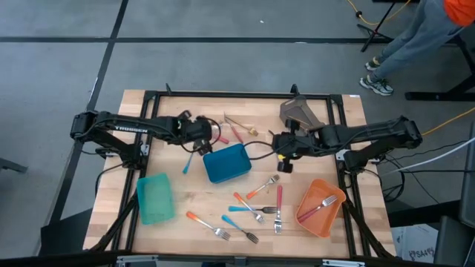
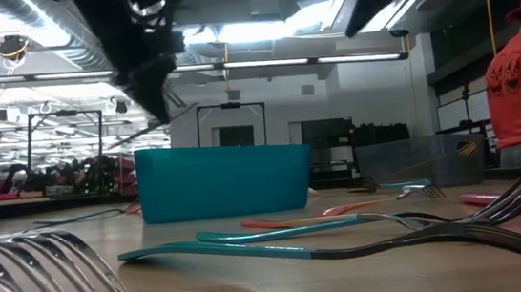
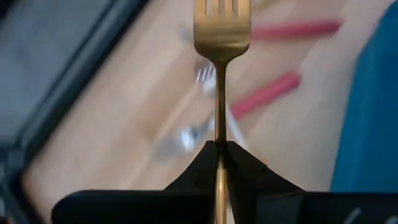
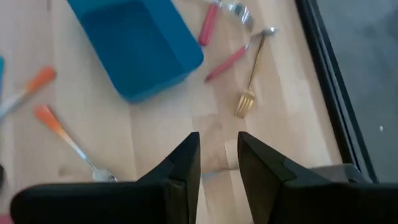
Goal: Sort silverware by color (type)
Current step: Put the golden fork into the black bin
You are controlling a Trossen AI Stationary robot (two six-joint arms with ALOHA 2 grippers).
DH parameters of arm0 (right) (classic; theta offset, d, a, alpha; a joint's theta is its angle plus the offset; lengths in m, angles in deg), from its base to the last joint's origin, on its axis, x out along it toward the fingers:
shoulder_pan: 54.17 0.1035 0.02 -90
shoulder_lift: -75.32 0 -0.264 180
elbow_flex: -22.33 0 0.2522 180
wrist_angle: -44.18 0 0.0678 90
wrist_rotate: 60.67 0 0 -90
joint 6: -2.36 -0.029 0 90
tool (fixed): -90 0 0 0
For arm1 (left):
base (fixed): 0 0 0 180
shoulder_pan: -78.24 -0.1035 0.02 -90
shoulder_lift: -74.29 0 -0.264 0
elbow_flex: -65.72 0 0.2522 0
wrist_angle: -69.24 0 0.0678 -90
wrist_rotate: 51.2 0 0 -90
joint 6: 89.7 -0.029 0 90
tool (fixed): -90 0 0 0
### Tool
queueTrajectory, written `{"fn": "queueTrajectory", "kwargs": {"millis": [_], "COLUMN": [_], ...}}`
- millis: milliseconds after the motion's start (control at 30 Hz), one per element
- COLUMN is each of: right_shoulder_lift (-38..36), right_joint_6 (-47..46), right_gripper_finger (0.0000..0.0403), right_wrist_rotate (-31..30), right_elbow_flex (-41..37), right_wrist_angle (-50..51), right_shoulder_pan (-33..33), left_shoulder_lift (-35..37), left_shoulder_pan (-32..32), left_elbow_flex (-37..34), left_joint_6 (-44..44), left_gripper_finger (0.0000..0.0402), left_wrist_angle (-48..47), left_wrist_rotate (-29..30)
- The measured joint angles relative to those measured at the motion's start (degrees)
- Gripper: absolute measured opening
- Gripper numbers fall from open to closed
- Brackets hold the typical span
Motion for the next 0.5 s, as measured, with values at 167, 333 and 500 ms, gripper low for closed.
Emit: {"fn": "queueTrajectory", "kwargs": {"millis": [167, 333, 500], "right_shoulder_lift": [0.00, -0.02, -0.01], "right_joint_6": [-3.15, -6.81, -10.81], "right_gripper_finger": [0.0097, 0.0097, 0.0097], "right_wrist_rotate": [0.22, 4.91, 11.83], "right_elbow_flex": [4.72, 8.45, 9.38], "right_wrist_angle": [-0.40, -1.46, -5.14], "right_shoulder_pan": [-0.46, -3.90, -9.40], "left_shoulder_lift": [0.00, 0.00, 0.00], "left_shoulder_pan": [0.42, 2.40, 5.12], "left_elbow_flex": [0.06, 0.09, 0.09], "left_joint_6": [-13.86, -24.05, -34.30], "left_gripper_finger": [0.0012, 0.0012, 0.0012], "left_wrist_angle": [11.36, 19.34, 24.71], "left_wrist_rotate": [0.13, 0.18, 0.38]}}
